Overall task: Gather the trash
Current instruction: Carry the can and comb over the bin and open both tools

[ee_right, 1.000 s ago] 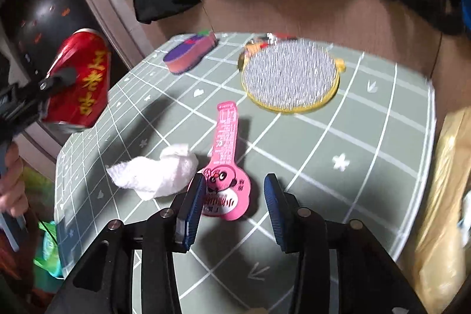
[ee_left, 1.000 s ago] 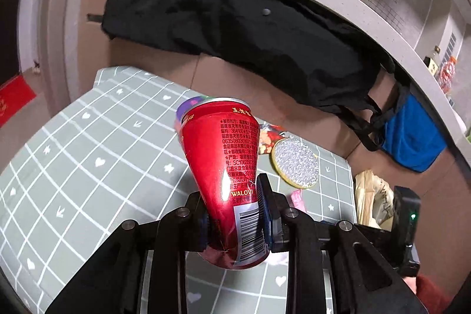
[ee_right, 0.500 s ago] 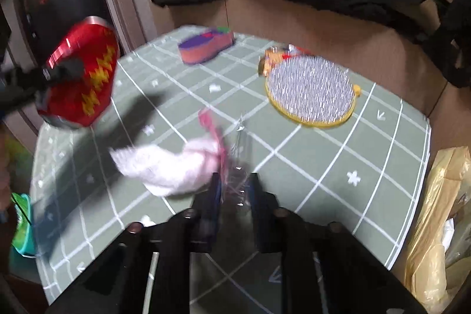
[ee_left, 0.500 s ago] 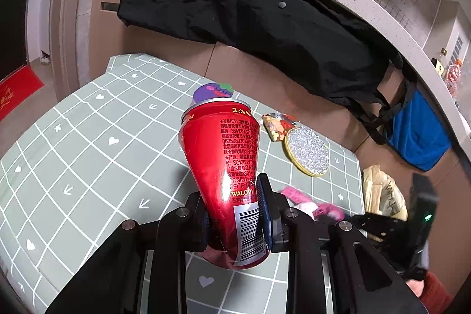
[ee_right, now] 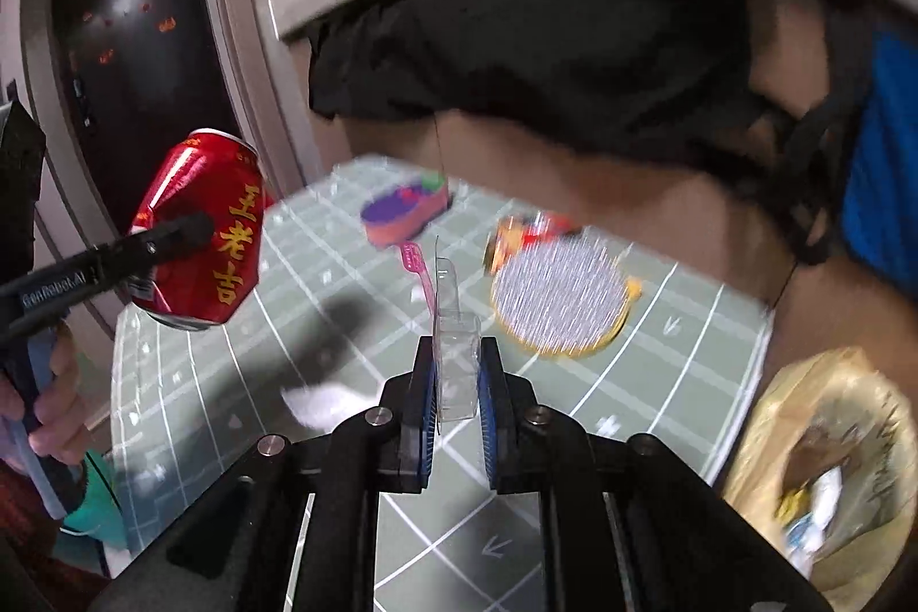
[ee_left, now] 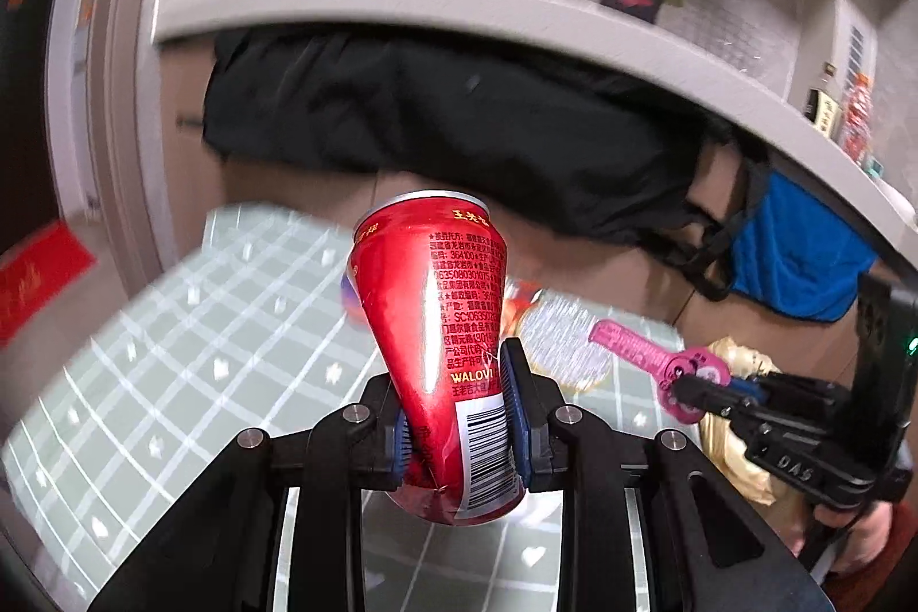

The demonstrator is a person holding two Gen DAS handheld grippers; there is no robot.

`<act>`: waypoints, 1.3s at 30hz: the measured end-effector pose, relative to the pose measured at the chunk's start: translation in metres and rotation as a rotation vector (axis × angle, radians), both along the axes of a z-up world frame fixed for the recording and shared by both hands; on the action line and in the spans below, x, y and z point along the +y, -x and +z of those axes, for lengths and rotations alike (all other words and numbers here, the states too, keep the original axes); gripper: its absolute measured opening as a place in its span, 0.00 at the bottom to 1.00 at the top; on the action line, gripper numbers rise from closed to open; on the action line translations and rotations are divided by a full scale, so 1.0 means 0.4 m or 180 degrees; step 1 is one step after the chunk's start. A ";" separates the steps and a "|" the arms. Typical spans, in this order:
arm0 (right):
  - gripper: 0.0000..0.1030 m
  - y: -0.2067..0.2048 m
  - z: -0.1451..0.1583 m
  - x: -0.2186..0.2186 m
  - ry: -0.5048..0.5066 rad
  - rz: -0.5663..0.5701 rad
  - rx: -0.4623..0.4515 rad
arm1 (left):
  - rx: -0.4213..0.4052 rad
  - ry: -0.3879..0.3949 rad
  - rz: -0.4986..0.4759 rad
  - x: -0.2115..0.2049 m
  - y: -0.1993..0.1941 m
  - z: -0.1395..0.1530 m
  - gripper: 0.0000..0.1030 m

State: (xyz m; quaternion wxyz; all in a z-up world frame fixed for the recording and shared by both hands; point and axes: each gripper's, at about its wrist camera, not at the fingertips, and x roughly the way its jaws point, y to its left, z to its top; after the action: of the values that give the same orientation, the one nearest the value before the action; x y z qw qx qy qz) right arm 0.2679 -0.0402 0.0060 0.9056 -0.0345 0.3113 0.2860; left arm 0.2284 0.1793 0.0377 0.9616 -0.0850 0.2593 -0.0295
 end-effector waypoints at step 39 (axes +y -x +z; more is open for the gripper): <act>0.12 0.120 0.253 -0.618 -0.0092 -0.1270 -0.0965 | -0.0304 -0.0050 -0.1251 -0.718 -0.105 0.104 0.27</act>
State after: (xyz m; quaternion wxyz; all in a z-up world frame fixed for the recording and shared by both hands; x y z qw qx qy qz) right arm 0.2199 -0.2876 0.1071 0.9809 -0.0019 0.1684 0.0975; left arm 0.2704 -0.1078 0.0793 0.9492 -0.0238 0.2252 -0.2186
